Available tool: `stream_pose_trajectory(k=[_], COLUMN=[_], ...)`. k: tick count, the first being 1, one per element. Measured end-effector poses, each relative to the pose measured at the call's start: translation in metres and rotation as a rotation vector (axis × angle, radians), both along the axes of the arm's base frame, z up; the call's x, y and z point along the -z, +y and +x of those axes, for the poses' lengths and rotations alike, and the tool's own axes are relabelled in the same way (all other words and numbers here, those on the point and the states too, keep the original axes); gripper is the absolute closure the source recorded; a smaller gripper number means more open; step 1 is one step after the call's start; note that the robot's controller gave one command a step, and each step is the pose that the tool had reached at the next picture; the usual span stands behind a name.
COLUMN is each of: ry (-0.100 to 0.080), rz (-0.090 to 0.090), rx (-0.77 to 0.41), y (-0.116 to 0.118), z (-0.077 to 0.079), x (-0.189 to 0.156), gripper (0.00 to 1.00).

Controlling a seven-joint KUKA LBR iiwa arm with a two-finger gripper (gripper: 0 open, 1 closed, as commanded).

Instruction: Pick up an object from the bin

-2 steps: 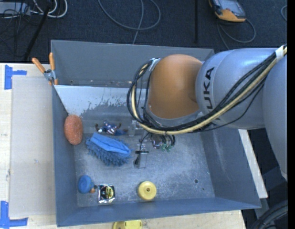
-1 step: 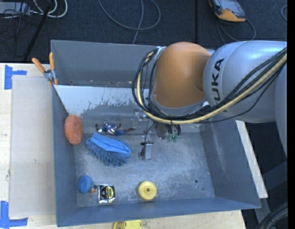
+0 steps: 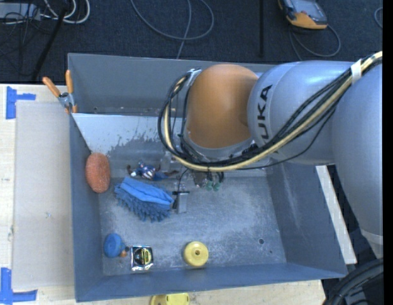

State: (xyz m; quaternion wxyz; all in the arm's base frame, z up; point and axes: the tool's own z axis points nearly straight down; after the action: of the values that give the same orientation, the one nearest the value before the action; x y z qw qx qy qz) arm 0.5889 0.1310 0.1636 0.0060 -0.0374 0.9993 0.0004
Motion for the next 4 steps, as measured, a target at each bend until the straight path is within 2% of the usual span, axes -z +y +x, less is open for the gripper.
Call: stream_pose_trajectory(k=[1, 2, 3, 4], ry=[0.012, 0.012, 0.013, 0.013], rz=[0.000, -0.001, -0.001, -0.001], rx=[0.019, 0.062, 0.054, 0.055], y=[0.011, 0.011, 0.019, 0.019], z=[0.007, -0.001, 0.003, 0.003], x=[0.057, 0.074, 0.094, 0.094], gripper=[0.00, 0.00, 1.00, 1.00])
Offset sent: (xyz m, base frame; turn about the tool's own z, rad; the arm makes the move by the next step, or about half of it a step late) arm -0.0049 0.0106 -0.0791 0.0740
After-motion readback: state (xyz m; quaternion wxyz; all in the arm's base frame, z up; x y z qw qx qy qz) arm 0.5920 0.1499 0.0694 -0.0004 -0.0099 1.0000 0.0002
